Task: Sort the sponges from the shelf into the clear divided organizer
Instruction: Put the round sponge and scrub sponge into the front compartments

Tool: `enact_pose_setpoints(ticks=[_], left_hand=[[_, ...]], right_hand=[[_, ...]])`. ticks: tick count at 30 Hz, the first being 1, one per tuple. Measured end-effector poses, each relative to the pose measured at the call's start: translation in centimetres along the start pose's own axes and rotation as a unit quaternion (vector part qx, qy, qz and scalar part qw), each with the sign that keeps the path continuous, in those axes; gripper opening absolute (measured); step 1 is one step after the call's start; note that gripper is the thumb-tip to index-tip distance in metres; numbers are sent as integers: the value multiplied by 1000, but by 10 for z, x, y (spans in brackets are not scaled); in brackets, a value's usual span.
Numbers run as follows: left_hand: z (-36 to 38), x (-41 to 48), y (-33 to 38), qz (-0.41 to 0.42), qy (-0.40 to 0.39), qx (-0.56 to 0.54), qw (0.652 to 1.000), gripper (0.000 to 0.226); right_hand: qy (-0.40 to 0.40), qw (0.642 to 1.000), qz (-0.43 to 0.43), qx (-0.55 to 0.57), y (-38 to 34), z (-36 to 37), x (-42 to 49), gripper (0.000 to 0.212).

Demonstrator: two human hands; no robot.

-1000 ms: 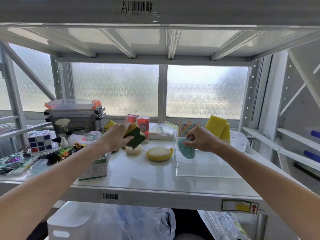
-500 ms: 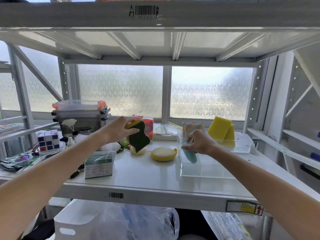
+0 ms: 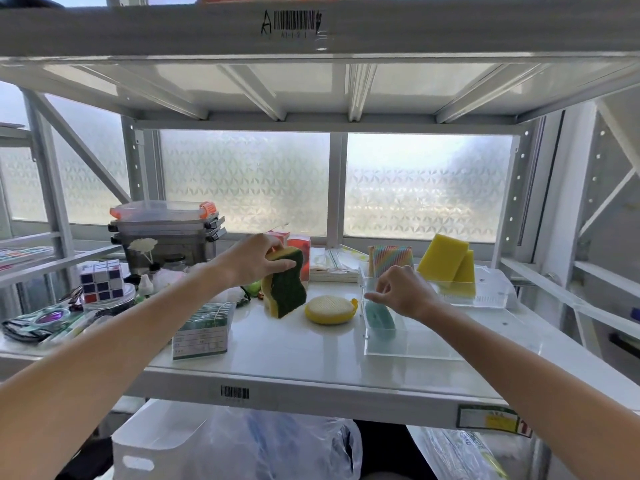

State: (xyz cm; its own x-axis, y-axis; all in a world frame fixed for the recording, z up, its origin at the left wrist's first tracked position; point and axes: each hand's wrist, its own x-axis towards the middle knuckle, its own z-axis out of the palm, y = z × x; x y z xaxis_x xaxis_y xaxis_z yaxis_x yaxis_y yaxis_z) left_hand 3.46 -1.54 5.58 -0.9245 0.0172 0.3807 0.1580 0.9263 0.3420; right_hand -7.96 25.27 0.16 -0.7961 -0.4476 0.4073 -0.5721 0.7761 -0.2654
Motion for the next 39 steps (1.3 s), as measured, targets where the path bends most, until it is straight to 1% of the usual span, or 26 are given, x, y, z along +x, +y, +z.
enact_pose_setpoints(ticks=[2,4,5,7,9,11,14,16,19,24,27,30,31,32,34,35,37,39], left_hand=[[-2,1,9,5,-11,-44,999,29],[-3,5,21,16,-19,-105,994,32],[-2,9,29,25,-17,-114,993,31],[1,17,42,41,-9,-103,994,27],[5,25,51,46,-6,-83,995,31],[7,28,53,38,-5,-63,997,34],[8,29,48,23,-7,-61,998,33],[7,27,44,18,-8,-56,998,30],[7,26,38,8,-12,-53,999,32],[6,27,40,14,-16,-53,998,33],[8,34,54,41,-16,-65,997,34],[16,46,84,103,-24,-73,992,35],[19,52,95,120,-28,-76,990,35],[24,58,106,133,-33,-78,987,34],[35,71,127,150,-45,-85,984,34],[41,77,136,156,-53,-90,982,34],[53,88,152,167,-69,-90,979,33],[66,95,168,172,-71,-64,980,34]], right_hand=[[0,999,-17,31,-3,-4,1,33],[-13,995,-39,86,-9,-10,3,31],[-22,993,-52,103,-13,-12,5,31],[-31,991,-74,109,-16,-14,7,31],[-33,991,-83,100,-15,-14,9,29],[-37,992,-80,91,-12,-12,9,27],[-41,993,-71,79,-8,-9,7,28],[-43,994,-65,77,-5,-7,6,31],[-49,994,-60,72,-2,-5,6,36],[-45,994,-63,75,-1,-8,6,36],[-44,992,-72,91,2,-19,3,44],[-40,988,-67,136,11,-40,-3,57],[-40,986,-61,150,15,-49,-5,59],[-37,985,-55,160,20,-58,-7,56],[-28,984,-37,173,35,-73,-12,41],[-24,985,-28,171,41,-80,-16,39],[-21,987,-14,159,56,-91,-23,51],[-26,990,-4,141,67,-99,-30,61]])
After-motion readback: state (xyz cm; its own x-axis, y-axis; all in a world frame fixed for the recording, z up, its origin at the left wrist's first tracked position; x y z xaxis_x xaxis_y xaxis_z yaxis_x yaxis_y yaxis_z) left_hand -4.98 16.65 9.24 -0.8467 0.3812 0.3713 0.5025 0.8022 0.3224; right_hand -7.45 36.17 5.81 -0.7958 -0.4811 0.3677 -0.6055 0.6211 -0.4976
